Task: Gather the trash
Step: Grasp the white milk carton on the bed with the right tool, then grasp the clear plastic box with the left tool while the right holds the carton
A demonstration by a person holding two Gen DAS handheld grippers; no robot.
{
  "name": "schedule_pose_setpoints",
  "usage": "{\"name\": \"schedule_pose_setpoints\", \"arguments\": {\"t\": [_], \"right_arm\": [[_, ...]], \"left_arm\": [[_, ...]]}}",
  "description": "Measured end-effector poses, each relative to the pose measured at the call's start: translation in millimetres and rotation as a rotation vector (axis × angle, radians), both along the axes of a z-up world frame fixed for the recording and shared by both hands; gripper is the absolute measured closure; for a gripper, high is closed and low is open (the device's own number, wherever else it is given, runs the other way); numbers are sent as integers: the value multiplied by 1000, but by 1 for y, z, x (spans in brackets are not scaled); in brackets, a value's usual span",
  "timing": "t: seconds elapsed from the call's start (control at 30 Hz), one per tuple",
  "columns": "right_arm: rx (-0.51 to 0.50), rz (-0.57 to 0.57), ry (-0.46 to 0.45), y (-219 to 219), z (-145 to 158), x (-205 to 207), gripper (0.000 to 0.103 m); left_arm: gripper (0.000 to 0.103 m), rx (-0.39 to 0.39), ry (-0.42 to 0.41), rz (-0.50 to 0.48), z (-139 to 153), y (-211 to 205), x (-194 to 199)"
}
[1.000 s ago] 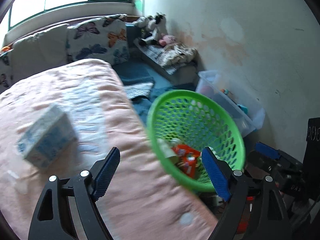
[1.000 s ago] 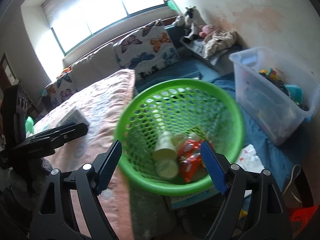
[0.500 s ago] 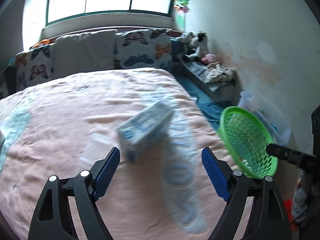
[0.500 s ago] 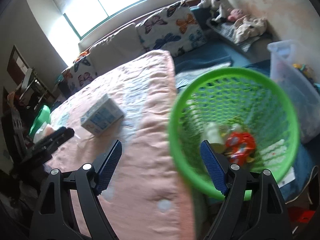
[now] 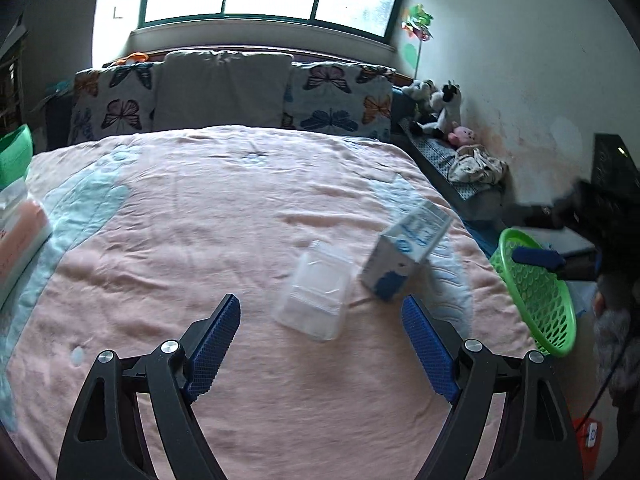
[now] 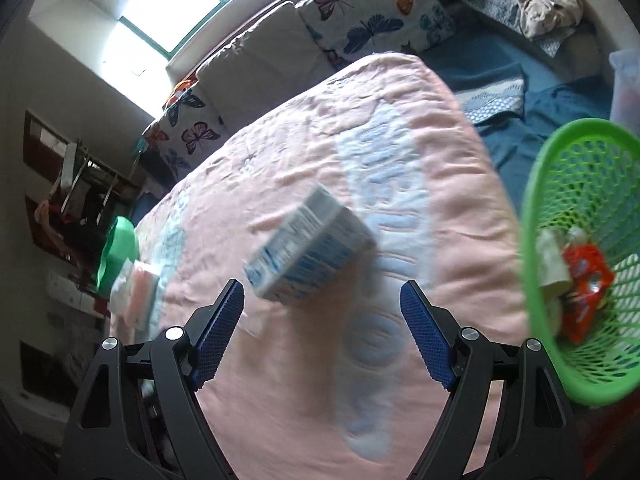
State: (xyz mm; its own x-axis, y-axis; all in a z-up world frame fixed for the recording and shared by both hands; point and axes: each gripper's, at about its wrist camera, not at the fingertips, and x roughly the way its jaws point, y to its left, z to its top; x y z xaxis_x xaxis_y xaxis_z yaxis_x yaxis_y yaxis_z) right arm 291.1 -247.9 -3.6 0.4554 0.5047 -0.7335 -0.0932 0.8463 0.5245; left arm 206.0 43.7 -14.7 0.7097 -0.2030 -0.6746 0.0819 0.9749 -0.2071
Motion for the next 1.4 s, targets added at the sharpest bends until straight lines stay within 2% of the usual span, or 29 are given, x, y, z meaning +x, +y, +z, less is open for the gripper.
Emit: {"name": "schedule_pose_setpoints", "arguments": {"t": [0.2,0.4,0.57,0.77,1.0,1.4], "right_arm": [[-2,-52,66,35,-8,27,24],[-71,-135,130,56,-27,51,24],[-55,-175,221,58,-51,66,24],[11,-205,283,46,-65,69,33],[-46,-134,188,39,-41,54,51],[-140,3,16,21,-5,13,52]], "left_arm": [[23,-41,13,18,-8,25,0],[23,-44,22,8,-14,38,1],[23,-43,28,1,-17,42,2],[23,-22,34,-26,-20,36,4],[23,2,60,-46,-28,23,14],[26,76,103,-83,-40,-12,51]]}}
